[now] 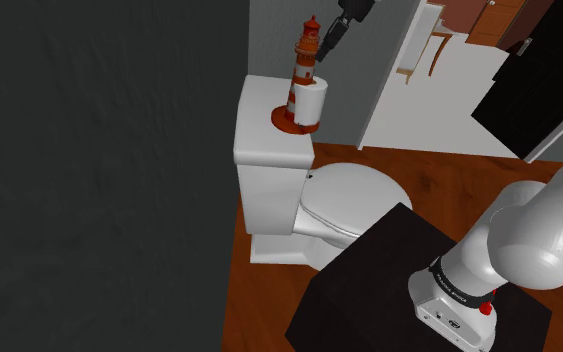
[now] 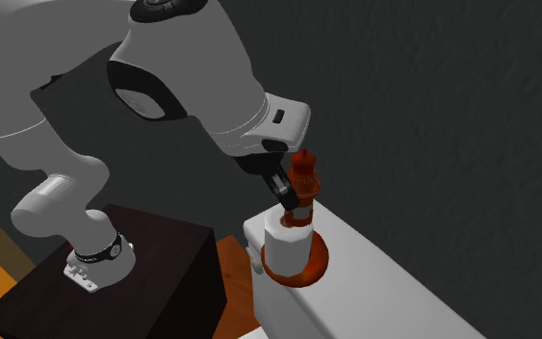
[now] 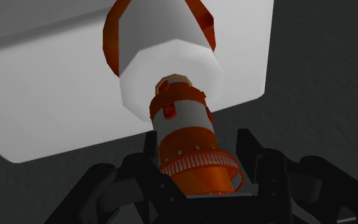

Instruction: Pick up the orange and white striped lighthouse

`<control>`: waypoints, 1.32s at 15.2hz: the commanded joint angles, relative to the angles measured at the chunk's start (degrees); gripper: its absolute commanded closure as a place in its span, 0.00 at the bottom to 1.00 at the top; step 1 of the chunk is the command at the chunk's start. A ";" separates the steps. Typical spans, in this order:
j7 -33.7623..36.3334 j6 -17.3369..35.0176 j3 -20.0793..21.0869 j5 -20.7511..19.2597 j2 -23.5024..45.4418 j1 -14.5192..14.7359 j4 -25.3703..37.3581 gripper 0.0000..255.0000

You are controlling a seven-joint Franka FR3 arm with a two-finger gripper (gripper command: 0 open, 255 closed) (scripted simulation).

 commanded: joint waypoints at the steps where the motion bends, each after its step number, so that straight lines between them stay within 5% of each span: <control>1: 0.00 0.03 -0.01 -0.02 0.04 -0.01 -0.03 1.00; 20: 3.60 -11.47 -0.69 -0.13 2.85 -0.29 14.63 1.00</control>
